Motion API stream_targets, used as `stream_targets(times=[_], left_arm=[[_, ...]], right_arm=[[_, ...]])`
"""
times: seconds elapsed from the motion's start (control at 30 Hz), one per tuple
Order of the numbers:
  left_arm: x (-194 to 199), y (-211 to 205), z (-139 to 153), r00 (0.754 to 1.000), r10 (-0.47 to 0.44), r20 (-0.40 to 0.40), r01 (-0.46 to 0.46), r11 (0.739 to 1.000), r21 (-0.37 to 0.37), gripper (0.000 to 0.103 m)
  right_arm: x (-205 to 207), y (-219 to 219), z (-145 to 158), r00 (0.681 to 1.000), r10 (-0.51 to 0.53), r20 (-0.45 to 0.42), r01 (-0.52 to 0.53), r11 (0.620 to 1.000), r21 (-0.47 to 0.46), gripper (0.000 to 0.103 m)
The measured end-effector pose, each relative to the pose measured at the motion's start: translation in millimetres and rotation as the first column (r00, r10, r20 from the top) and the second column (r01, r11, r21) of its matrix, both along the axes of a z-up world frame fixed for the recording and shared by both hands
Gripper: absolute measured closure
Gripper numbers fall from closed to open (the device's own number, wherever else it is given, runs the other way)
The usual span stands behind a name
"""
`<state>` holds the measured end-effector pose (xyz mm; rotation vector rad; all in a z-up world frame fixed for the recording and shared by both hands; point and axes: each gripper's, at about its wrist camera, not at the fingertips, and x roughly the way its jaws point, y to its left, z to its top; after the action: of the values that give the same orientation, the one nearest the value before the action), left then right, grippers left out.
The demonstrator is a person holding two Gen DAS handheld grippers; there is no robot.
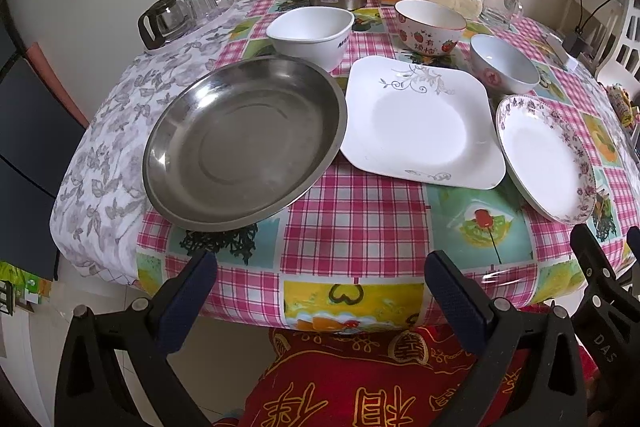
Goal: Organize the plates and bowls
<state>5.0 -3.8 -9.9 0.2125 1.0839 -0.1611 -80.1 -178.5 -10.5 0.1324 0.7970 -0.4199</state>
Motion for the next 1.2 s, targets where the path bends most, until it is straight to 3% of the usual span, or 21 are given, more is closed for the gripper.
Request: stream_targets(times=[1.2], left_arm=[[5, 2, -10, 0.999, 0.015, -0.043, -0.015, 1.000, -0.014, 0.000]], right_arm=[[-2, 2, 2, 1.000, 0.000, 0.005, 0.000, 1.000, -0.008, 0.000]])
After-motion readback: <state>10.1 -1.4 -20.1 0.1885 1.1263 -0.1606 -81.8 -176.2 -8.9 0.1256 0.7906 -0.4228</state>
